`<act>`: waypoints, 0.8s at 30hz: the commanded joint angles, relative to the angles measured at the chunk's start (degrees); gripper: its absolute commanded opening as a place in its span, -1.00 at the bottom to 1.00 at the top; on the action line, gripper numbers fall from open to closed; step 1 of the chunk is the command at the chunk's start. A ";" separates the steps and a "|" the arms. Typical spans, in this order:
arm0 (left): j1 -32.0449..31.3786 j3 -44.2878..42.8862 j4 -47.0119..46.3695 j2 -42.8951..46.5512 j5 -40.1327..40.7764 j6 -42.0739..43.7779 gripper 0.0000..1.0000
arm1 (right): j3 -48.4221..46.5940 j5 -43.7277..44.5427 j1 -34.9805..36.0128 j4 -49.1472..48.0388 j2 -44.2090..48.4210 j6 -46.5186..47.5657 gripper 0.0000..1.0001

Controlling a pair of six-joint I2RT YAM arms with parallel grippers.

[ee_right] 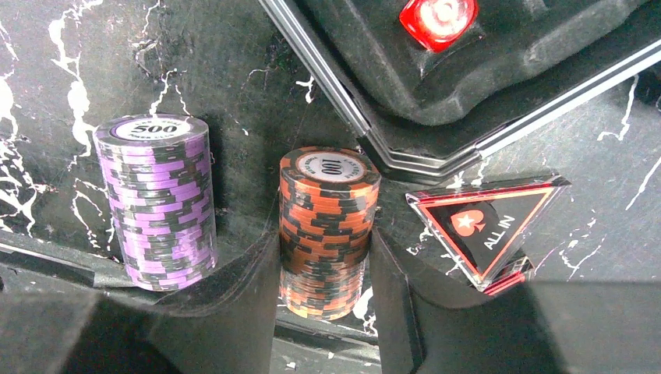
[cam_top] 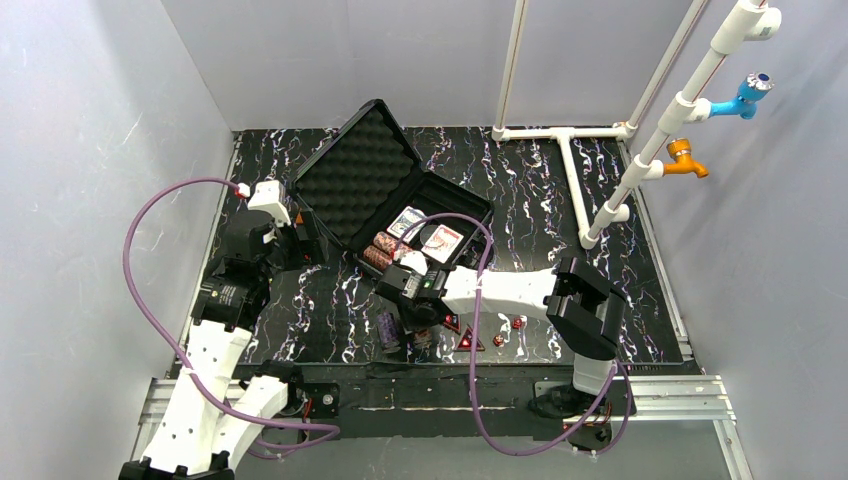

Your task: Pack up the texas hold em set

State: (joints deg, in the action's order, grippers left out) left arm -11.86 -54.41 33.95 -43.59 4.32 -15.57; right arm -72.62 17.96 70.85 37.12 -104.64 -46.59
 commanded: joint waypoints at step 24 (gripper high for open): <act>-0.29 -1.12 0.65 0.09 0.53 0.44 0.71 | -6.33 3.84 0.77 7.26 -3.47 -3.23 0.21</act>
State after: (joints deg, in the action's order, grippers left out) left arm -11.86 -54.41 33.95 -43.83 4.29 -15.55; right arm -75.94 19.84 71.13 43.62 -106.74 -49.52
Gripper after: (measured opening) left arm 0.850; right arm 0.634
